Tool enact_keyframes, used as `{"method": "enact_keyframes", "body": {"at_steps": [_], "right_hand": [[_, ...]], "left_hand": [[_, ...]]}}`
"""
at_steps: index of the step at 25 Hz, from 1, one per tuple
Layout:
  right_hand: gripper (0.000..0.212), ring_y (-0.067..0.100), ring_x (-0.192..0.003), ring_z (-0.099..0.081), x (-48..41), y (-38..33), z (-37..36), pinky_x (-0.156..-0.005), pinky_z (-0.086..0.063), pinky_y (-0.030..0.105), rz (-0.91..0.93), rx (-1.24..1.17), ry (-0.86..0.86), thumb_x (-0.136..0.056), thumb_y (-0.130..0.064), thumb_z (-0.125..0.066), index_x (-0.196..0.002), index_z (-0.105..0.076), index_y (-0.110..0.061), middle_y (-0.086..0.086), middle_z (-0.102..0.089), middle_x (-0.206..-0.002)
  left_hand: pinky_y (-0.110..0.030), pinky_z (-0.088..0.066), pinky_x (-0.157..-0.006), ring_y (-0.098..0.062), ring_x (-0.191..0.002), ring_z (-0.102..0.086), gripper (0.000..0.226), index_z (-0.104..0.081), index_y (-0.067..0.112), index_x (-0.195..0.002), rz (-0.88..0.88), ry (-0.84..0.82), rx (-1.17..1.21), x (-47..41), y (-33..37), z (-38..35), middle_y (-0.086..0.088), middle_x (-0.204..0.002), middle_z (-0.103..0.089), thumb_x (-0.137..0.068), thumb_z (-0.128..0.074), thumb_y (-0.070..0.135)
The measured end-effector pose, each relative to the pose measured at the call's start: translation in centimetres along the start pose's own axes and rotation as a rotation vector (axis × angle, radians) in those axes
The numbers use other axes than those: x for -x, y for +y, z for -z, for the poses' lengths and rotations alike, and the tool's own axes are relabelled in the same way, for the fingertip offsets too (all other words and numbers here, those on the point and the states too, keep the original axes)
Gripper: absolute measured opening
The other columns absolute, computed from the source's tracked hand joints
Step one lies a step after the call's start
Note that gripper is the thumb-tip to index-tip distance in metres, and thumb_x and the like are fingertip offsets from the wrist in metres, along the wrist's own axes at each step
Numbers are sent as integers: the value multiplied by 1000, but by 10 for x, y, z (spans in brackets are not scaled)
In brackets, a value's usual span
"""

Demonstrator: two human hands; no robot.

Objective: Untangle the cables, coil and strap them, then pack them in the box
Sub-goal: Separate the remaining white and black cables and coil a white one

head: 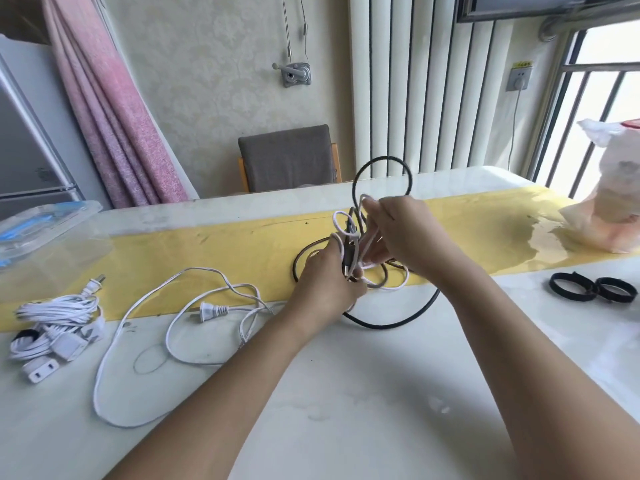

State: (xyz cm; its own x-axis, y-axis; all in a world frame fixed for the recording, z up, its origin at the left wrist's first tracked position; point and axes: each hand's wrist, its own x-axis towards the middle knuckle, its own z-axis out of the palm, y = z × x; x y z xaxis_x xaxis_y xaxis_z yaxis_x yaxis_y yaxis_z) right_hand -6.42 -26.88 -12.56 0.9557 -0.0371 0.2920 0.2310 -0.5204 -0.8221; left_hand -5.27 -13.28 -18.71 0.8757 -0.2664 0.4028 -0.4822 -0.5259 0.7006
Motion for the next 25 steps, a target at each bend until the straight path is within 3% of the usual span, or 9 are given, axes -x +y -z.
{"method": "enact_keyframes", "body": {"at_steps": [2, 6, 10, 13, 16, 18, 20, 22, 25], "right_hand": [[42, 32, -59, -70, -2, 0, 10, -59, -59, 40, -73, -295, 55, -103, -30, -38, -69, -48, -7, 28, -68, -72], [37, 23, -50, -67, -1, -5, 31, -46, -55, 27, -121, -711, 144, -104, -27, -32, -71, -42, -12, 14, -67, -56], [38, 15, -40, -61, -4, 3, 48, -39, -49, 19, -198, -749, 234, -105, -27, -31, -71, -42, -13, 10, -64, -50], [38, 11, -34, -55, -11, 17, 54, -37, -46, 17, -269, -758, 347, -105, -26, -32, -71, -43, -12, 7, -61, -44], [36, 16, -38, -58, -17, 38, 57, -42, -51, 24, -346, -473, 429, -102, -21, -37, -78, -53, -2, 7, -60, -43], [26, 28, -71, -65, -18, 49, 50, -65, -52, 33, -343, 99, 422, -97, -17, -46, -96, -59, 6, 16, -68, -75], [31, 38, -103, -52, -16, 45, 32, -81, -41, 40, -223, 482, 516, -86, -1, -55, -116, -51, -1, 20, -53, -115], [54, 38, -115, -40, -13, 32, 17, -85, -35, 41, 27, 581, 650, -71, 11, -53, -120, -49, -12, 16, -42, -126], [56, 31, -120, -38, -6, 10, 5, -91, -32, 37, 368, 483, 763, -61, 13, -44, -109, -59, -13, 12, -47, -127]], "left_hand": [[-35, -50, -77, -26, -89, -62, 45, -57, 16, -117, -74, 183, -149, -1, 3, 5, -2, -95, -68, -74, -61, 3], [-35, -44, -72, -28, -90, -59, 42, -60, 10, -115, -216, 488, -257, -6, 1, 22, -7, -101, -67, -76, -59, -5], [-37, -43, -65, -36, -80, -59, 23, -54, 14, -102, 78, 465, -330, -14, -11, 52, 2, -77, -61, -80, -63, 14], [-28, -42, -57, -24, -66, -59, 9, -59, 13, -89, 220, 441, -176, -15, -5, 64, 1, -63, -65, -81, -62, 17], [-20, -27, -42, -14, -44, -42, 23, -59, 13, -62, 369, 160, 365, -5, 8, 64, -1, -46, -60, -82, -68, 20], [-19, -23, -44, -13, -45, -42, 33, -65, 13, -63, 387, -56, 517, 2, 12, 57, -5, -55, -64, -76, -72, 43], [-23, -17, -49, -7, -42, -39, 52, -71, 16, -82, 383, -213, 629, 5, 14, 49, -7, -66, -69, -67, -58, 63], [-24, -10, -49, -5, -42, -21, 59, -68, 17, -99, 360, -251, 697, 2, 12, 42, -9, -76, -72, -71, -47, 64], [-14, -14, -41, -5, -44, -17, 40, -63, 13, -109, 285, -204, 734, 2, 15, 38, -6, -80, -70, -82, -51, 40]]}}
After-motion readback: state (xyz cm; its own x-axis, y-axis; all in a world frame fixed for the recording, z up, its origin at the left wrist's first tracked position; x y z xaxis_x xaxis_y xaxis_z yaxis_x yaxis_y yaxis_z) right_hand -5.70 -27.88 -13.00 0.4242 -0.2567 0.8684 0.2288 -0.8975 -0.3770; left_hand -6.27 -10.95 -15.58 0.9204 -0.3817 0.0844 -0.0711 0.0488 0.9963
